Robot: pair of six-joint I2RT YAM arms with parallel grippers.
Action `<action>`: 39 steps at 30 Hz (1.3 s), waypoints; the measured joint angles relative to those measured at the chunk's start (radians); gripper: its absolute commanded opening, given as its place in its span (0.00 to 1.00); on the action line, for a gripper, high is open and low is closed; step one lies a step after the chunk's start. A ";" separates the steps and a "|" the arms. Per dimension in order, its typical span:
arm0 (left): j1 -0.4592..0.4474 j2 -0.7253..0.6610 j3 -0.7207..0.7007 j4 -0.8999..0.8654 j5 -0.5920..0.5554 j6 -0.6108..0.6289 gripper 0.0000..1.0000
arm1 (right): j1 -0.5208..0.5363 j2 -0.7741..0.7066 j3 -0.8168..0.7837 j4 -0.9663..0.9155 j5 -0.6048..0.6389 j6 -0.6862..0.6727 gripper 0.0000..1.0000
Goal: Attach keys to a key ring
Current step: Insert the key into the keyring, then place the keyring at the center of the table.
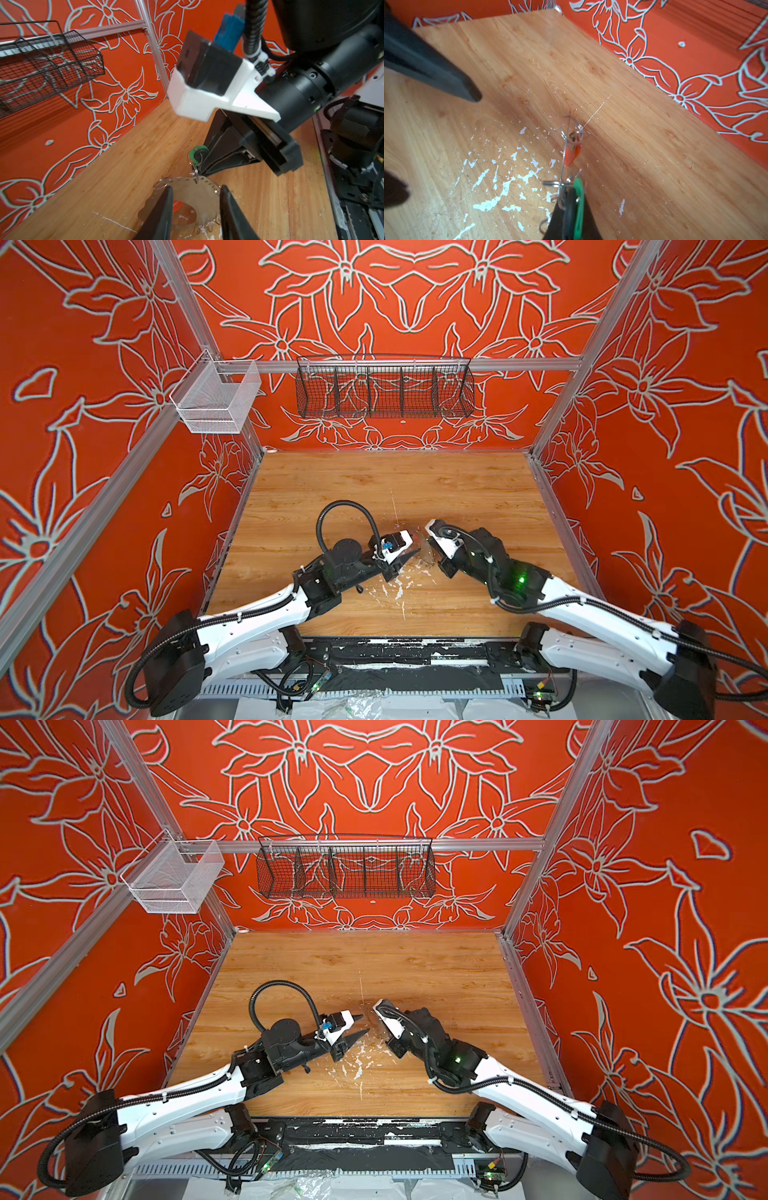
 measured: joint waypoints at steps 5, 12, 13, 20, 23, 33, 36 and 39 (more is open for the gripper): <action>0.006 -0.100 -0.096 0.087 -0.125 -0.043 0.39 | 0.000 0.101 0.204 -0.200 0.011 -0.172 0.00; 0.074 -0.168 -0.198 0.167 -0.260 -0.129 0.41 | 0.000 0.133 0.388 -0.344 0.016 -0.537 0.00; 0.082 -0.173 -0.200 0.173 -0.270 -0.142 0.41 | 0.000 0.151 0.419 -0.370 0.030 -0.596 0.00; 0.086 -0.227 -0.212 0.191 -0.299 -0.195 0.42 | 0.001 0.278 0.533 -0.486 0.231 -0.909 0.00; 0.089 -0.240 -0.215 0.200 -0.300 -0.206 0.42 | 0.001 0.309 0.559 -0.525 0.315 -1.000 0.00; 0.090 -0.242 -0.215 0.200 -0.300 -0.219 0.42 | 0.027 0.370 0.599 -0.499 0.529 -1.286 0.00; 0.090 -0.253 -0.216 0.200 -0.300 -0.220 0.42 | 0.029 0.402 0.599 -0.465 0.572 -1.371 0.00; 0.090 -0.262 -0.217 0.201 -0.300 -0.220 0.42 | 0.034 0.413 0.599 -0.414 0.598 -1.475 0.00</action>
